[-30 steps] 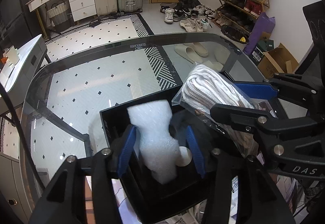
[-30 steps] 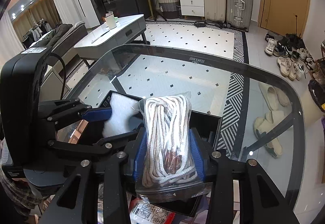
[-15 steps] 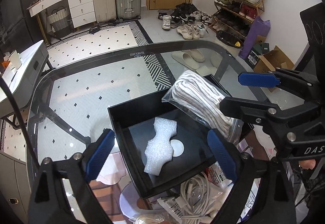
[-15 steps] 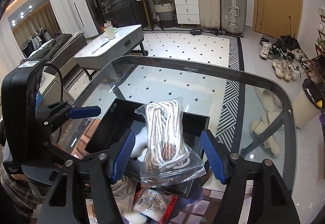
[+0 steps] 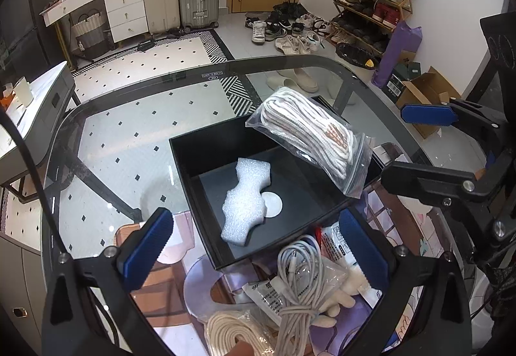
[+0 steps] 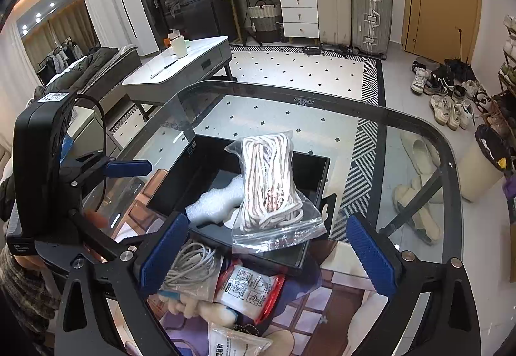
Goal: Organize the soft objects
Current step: 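Open the left tool to drop the foam into the box while the right tool releases the rope bag there, then withdraw both tools from the box back toward the remaining items, then grasp the bagged white rope coil with the left tool while the right tool grasps the white medicine packet, then carry the rope bag with the left tool while the right tool carries the packet to the black box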
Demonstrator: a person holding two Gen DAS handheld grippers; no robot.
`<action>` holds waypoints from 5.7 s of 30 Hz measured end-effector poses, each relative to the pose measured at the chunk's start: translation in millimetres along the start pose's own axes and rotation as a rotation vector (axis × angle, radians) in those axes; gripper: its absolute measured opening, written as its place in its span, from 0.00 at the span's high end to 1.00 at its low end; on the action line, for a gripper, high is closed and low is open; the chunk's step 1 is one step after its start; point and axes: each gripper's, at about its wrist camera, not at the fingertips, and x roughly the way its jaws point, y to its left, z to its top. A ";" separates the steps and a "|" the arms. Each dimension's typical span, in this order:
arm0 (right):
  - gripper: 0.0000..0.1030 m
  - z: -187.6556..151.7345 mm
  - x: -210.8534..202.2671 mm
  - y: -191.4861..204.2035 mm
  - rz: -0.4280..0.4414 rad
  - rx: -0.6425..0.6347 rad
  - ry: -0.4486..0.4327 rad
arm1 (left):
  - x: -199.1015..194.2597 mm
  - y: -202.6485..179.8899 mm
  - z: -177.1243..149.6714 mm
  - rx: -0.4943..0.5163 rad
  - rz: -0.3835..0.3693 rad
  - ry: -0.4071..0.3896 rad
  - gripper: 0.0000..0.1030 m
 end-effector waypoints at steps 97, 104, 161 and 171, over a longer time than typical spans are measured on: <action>0.22 -149.5 31.9 42.5 -0.087 0.033 0.220 | 10.4 5.4 -128.2 -0.066 0.106 0.106 0.00; 0.44 -148.3 33.0 44.3 -0.132 0.002 0.208 | 13.9 3.0 -125.2 -0.069 0.129 0.114 0.03; 0.67 -80.3 -36.0 53.1 -0.094 -0.045 0.039 | -77.8 -0.1 -65.9 -0.053 0.127 -0.083 0.70; 0.67 -63.5 -38.2 50.5 -0.090 -0.048 0.021 | -76.3 -1.2 -43.7 -0.032 0.115 -0.098 0.70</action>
